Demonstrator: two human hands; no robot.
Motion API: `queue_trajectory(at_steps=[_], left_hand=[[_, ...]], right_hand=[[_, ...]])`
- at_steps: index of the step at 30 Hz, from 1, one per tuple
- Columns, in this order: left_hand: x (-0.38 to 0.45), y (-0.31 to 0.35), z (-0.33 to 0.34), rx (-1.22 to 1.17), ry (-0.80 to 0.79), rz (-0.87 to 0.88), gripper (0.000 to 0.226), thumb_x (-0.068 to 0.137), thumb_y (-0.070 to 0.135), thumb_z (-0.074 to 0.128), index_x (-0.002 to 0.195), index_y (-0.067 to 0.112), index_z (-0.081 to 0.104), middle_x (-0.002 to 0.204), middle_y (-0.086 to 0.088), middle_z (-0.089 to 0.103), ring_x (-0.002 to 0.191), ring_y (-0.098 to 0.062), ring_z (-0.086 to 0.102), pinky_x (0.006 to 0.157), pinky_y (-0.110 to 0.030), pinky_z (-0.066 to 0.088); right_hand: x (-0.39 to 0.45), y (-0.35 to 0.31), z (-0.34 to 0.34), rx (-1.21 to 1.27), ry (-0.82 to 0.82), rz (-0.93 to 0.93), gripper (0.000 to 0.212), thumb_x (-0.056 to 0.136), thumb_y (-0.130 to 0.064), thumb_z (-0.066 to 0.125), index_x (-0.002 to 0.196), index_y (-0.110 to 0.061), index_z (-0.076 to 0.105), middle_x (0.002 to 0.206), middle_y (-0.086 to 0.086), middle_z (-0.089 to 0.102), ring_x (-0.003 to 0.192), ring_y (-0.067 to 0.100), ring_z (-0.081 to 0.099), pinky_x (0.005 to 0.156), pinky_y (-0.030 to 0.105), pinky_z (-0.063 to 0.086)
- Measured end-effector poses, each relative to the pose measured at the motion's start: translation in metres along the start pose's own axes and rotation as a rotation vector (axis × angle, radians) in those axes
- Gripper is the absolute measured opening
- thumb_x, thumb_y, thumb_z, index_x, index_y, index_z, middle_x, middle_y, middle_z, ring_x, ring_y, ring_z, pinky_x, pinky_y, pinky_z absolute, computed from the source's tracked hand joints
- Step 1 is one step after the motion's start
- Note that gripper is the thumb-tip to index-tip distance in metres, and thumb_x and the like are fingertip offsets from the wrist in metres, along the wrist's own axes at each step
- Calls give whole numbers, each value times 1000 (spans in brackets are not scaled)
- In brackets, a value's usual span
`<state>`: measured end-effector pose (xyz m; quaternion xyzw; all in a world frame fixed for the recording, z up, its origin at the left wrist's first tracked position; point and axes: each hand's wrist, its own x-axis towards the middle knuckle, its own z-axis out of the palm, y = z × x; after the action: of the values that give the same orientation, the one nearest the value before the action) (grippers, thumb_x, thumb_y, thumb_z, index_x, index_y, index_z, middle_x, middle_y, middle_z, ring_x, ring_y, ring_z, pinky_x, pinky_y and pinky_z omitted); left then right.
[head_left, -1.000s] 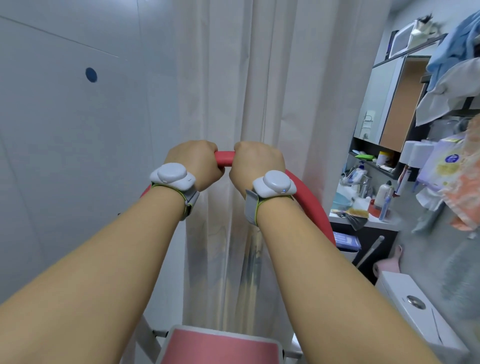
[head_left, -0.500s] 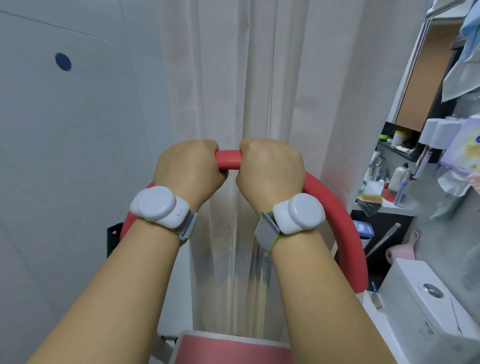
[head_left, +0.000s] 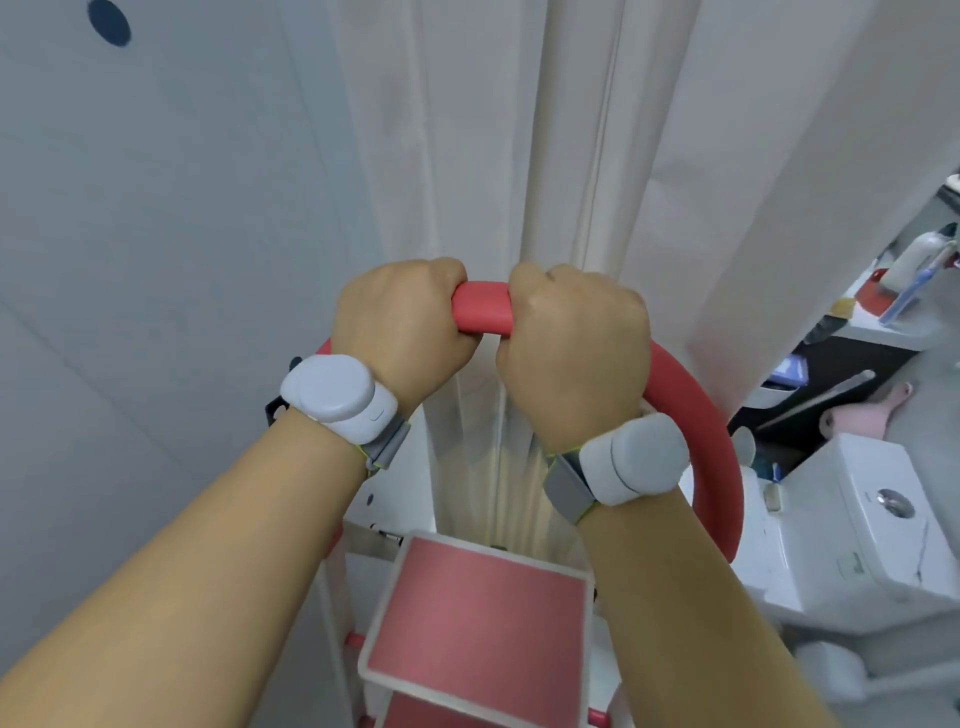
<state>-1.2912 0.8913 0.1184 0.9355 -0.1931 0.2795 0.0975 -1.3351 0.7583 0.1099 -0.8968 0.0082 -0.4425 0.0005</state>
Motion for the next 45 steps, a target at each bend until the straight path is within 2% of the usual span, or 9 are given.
queue_trajectory(at_steps=[2,7,21,27,29,32,38,42,45], left_hand=[[0,4,1,-8,-16,-3,8,70,26,57,69,18,56,58,1,55,54,-23,51,51,-27,32],[1,5,-3,-20,-56,-18,11,72,29,57,73,18,58,61,1,58,58,-26,53,52,-28,36],[1,4,-6,-22,-85,19,8,70,27,56,71,18,57,59,1,57,56,-24,53,52,-30,40],[4,-3,-6,-36,-108,120,16,70,33,51,71,18,55,57,2,52,51,-23,48,49,-29,35],[3,-3,-5,-42,-127,163,18,68,36,50,71,18,53,58,3,52,51,-24,48,49,-29,36],[11,-15,-12,-99,-238,182,20,68,38,54,74,19,52,61,3,53,54,-25,50,51,-28,37],[33,-14,-21,-15,-548,224,27,71,39,56,61,22,37,56,7,40,58,-21,45,56,-27,31],[43,-8,-22,74,-653,252,17,71,33,56,62,22,46,58,6,44,58,-20,46,55,-26,32],[51,-4,-29,108,-716,293,17,72,27,55,60,21,45,57,5,41,53,-17,40,50,-24,28]], right_hand=[[-1,4,-1,14,-13,-3,20,64,-9,57,61,-18,40,52,-2,31,46,20,30,52,28,24],[0,2,-4,3,-23,13,28,63,-7,58,63,-19,33,52,-1,29,47,20,28,53,28,22],[1,2,-4,53,-80,30,25,62,-10,58,64,-19,35,54,-2,28,47,19,28,54,29,22],[2,1,-6,6,-94,43,14,59,-11,63,64,-17,51,53,1,43,52,19,28,56,28,23],[-1,6,-8,49,-125,37,14,58,-11,65,65,-16,54,55,2,49,51,20,34,57,28,24],[8,-3,-13,30,-239,40,15,57,-13,66,67,-16,55,57,1,51,52,23,46,58,28,23],[17,-7,-19,104,-413,108,20,54,-17,66,74,-13,63,62,1,57,56,26,53,55,28,36],[23,-9,-23,104,-485,137,23,51,-17,67,74,-14,61,63,1,56,56,26,53,54,28,36],[27,-11,-26,110,-521,171,24,49,-15,68,71,-15,58,62,0,55,55,24,52,55,26,33]])
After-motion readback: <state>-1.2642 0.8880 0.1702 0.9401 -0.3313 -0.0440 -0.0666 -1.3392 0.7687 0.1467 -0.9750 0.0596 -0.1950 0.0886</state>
